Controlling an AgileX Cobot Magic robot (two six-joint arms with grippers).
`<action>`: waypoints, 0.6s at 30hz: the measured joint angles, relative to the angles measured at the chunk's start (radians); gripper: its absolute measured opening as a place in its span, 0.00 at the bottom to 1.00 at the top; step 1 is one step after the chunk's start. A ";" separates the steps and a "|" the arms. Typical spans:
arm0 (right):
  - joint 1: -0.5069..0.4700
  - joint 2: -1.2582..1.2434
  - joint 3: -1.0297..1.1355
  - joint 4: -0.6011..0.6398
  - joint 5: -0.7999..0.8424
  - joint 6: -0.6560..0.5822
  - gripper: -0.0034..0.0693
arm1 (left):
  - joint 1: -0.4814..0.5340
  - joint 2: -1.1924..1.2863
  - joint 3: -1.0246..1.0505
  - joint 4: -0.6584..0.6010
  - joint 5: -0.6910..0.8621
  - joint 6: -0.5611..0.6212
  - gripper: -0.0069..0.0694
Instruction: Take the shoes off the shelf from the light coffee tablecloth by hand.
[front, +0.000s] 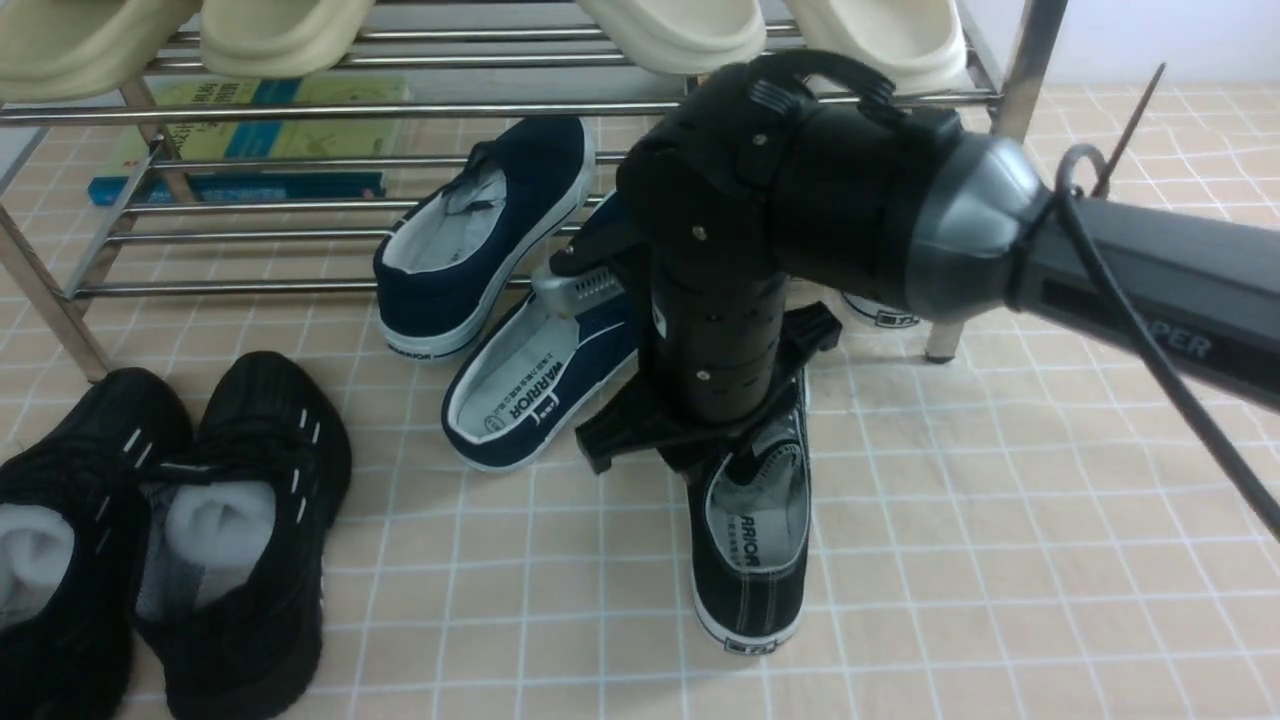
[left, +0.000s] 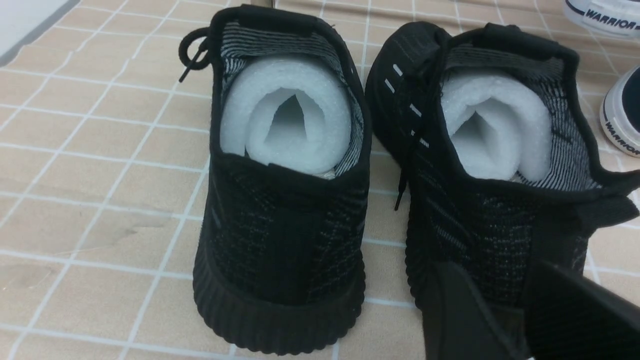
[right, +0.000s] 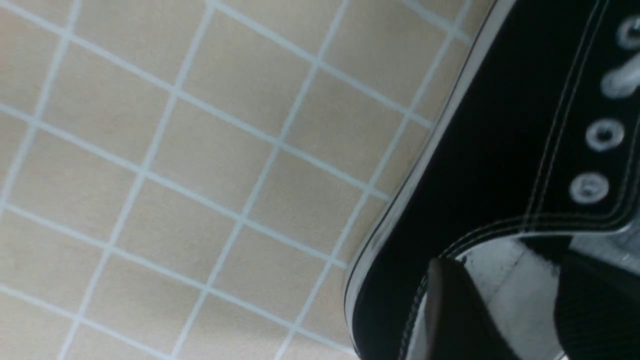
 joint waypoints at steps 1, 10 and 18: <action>-0.001 0.000 -0.006 0.001 0.000 -0.003 0.48 | 0.000 0.000 0.000 0.000 0.000 0.000 0.41; -0.162 -0.013 -0.124 -0.012 0.002 -0.073 0.04 | 0.000 0.000 0.000 0.000 0.000 0.000 0.41; -0.282 -0.010 -0.125 -0.085 -0.009 -0.088 0.18 | 0.000 0.000 0.000 0.000 0.000 0.000 0.41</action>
